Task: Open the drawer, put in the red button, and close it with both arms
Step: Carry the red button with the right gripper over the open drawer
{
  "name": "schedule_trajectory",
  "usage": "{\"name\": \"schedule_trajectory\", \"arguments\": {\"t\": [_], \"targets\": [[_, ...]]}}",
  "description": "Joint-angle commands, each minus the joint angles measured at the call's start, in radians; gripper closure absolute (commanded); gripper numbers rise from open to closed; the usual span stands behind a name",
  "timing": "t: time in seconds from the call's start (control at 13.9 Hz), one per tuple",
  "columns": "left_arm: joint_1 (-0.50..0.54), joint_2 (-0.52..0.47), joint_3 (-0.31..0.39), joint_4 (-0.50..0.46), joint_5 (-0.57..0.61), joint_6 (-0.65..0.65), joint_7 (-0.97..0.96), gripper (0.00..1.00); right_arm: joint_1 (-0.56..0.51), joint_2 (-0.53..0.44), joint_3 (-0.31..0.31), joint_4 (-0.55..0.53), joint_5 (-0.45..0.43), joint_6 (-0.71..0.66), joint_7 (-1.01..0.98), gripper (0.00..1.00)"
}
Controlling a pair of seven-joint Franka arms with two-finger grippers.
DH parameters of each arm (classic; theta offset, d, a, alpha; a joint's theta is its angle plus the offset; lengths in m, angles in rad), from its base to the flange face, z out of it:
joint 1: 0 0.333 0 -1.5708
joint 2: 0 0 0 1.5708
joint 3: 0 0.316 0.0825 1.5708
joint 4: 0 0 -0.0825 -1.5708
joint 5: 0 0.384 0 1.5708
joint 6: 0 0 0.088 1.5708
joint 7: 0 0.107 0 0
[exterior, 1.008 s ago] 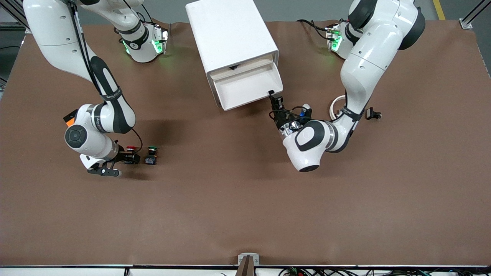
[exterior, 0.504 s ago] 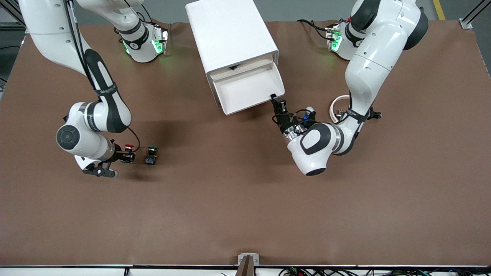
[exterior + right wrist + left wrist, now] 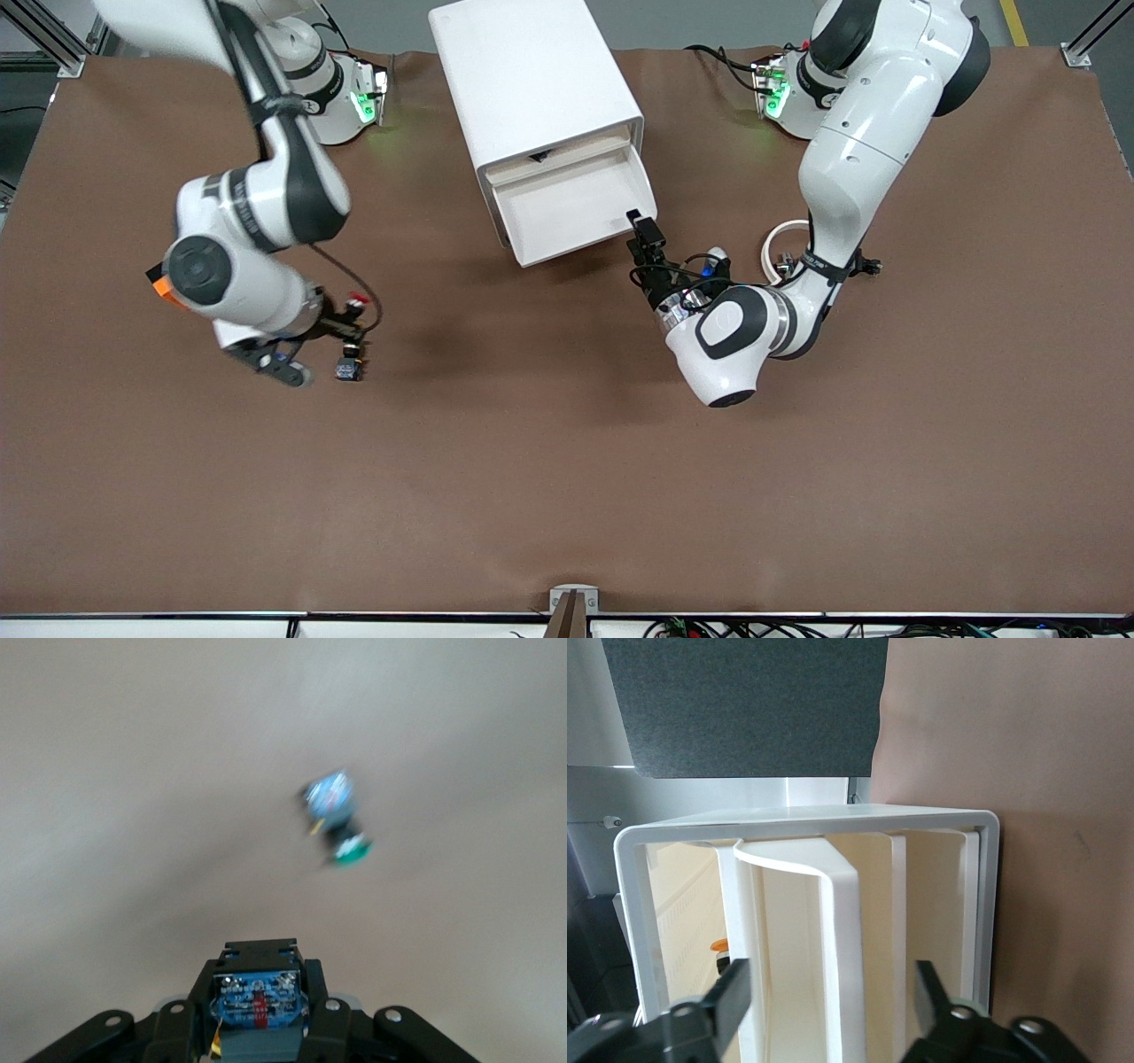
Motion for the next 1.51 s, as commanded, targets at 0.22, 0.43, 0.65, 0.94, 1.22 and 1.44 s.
{"name": "schedule_trajectory", "arguments": {"t": [0.22, 0.43, 0.65, 0.94, 1.22, 1.44], "targets": [[0.011, -0.003, -0.003, 0.027, -0.007, -0.02, 0.038, 0.0, 0.236, -0.025, -0.007, 0.048, 0.065, -0.001, 0.43, 1.0], [0.032, -0.027, -0.011, 0.025, 0.051, -0.02, 0.191, 0.0, 0.339, -0.02, -0.007, 0.05, 0.065, 0.039, 0.577, 1.0], [0.032, -0.069, -0.014, 0.024, 0.114, -0.022, 0.319, 0.0, 0.396, -0.016, -0.007, 0.048, 0.065, 0.068, 0.662, 1.0], [0.035, -0.102, -0.072, 0.03, 0.244, -0.02, 0.402, 0.0, 0.459, -0.004, -0.008, 0.045, 0.064, 0.065, 0.714, 1.0], [0.022, -0.203, -0.072, 0.038, 0.344, -0.01, 0.571, 0.0, 0.516, 0.027, -0.008, 0.045, 0.064, 0.073, 0.757, 1.0], [0.028, -0.26, -0.073, 0.031, 0.404, 0.033, 0.719, 0.0, 0.543, 0.049, -0.008, 0.043, 0.062, 0.106, 0.801, 1.0]]}}
